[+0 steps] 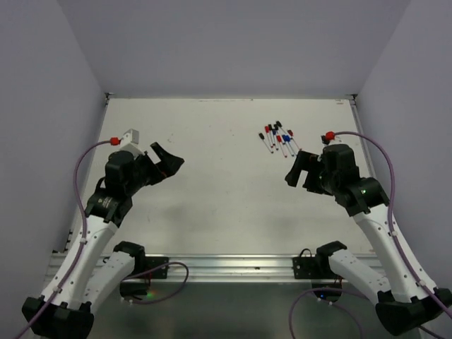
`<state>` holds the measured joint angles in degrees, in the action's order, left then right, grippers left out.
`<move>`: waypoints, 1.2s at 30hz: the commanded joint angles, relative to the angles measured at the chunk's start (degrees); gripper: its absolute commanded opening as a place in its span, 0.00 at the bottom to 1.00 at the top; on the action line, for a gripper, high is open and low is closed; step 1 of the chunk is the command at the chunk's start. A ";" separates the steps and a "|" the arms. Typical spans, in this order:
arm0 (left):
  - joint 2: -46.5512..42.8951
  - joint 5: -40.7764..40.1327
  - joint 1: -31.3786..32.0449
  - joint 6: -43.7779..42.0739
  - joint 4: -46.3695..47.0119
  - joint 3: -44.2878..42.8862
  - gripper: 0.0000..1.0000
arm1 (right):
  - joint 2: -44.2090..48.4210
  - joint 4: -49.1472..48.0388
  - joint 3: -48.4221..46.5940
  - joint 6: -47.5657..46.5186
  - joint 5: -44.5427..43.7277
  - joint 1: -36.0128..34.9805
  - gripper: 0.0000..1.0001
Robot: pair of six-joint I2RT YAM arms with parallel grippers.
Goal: Open the pen caps
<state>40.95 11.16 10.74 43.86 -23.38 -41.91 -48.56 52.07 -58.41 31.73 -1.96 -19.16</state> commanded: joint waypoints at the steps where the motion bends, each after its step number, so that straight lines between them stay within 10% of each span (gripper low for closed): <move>1: 6.84 -9.47 8.39 -1.57 3.95 -4.75 1.00 | -4.17 -3.19 -2.49 -5.08 -0.59 0.00 0.99; 5: 20.90 -17.30 16.67 -2.20 -0.18 -13.97 1.00 | -10.93 -7.68 -4.69 -5.54 -2.07 0.00 0.99; 17: 21.53 -18.46 17.12 0.09 9.56 -8.11 1.00 | -36.50 -19.73 -14.61 -8.25 0.81 -3.69 0.98; 36: 19.34 -8.18 11.32 -3.25 18.98 -3.36 0.94 | -68.67 -27.99 -37.11 -19.41 7.58 0.26 0.60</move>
<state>61.65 0.30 23.46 42.19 -8.93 -46.13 -115.44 26.50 -89.49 16.14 2.85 -19.00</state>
